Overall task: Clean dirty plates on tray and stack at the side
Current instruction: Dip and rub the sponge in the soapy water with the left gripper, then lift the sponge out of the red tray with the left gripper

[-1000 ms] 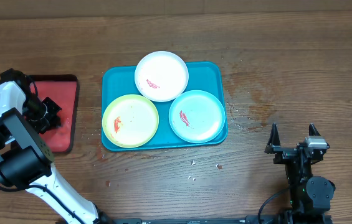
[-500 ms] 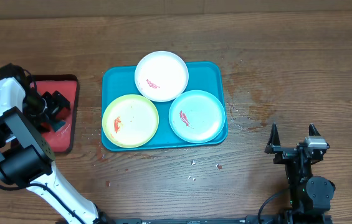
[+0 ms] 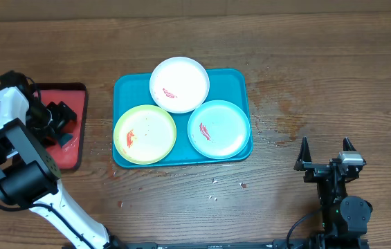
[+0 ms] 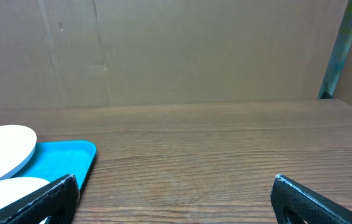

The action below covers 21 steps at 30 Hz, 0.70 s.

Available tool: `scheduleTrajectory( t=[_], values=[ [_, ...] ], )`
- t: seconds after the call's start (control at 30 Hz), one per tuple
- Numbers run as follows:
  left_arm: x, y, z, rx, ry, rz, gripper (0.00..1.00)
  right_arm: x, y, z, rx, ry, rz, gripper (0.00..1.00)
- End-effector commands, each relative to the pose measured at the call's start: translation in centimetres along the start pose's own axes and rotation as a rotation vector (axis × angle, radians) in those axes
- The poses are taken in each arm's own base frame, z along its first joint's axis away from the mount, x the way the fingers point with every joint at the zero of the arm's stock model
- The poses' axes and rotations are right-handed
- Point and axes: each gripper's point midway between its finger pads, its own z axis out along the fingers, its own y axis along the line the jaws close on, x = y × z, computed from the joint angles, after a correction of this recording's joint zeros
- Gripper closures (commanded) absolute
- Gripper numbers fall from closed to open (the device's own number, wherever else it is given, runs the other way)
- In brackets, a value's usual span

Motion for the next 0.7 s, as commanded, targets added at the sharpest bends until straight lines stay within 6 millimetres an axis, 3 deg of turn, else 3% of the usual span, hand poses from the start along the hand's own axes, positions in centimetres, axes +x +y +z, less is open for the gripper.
scheduleTrajectory(
  t=[0.0, 0.1, 0.23, 0.37, 0.47, 0.53, 0.63, 0.67],
  values=[
    [0.0, 2.5, 1.9, -0.121, -0.022, -0.005, 0.15, 0.2, 0.0, 0.0, 0.003, -0.004, -0.003, 0.00],
    [-0.2, 2.9, 1.8, -0.142, -0.033, -0.006, 0.35, 0.2, 0.0, 0.0, 0.003, -0.004, -0.003, 0.00],
    [-0.1, 2.8, 1.8, -0.138, -0.031, -0.005, 0.96, 0.2, 0.0, 0.0, 0.003, -0.004, -0.003, 0.00],
    [-0.3, 2.5, 1.0, -0.134, -0.027, -0.001, 0.96, 0.2, 0.0, 0.0, 0.003, -0.004, -0.003, 0.00],
    [-0.9, 1.6, -1.2, -0.106, -0.021, -0.001, 0.96, 0.2, 0.0, 0.0, 0.003, -0.004, -0.003, 0.00],
    [-1.5, 0.5, -3.6, -0.060, -0.030, 0.000, 0.96, 0.2, 0.0, 0.0, 0.003, -0.004, -0.003, 0.00],
    [-3.2, -2.7, -11.1, 0.082, -0.108, 0.013, 0.96, 0.2, 0.0, 0.0, 0.003, -0.004, -0.003, 0.00],
    [-3.5, -3.1, -12.7, 0.097, -0.134, 0.016, 0.96, 0.2, 0.0, 0.0, 0.003, -0.004, -0.003, 0.00]
  ],
)
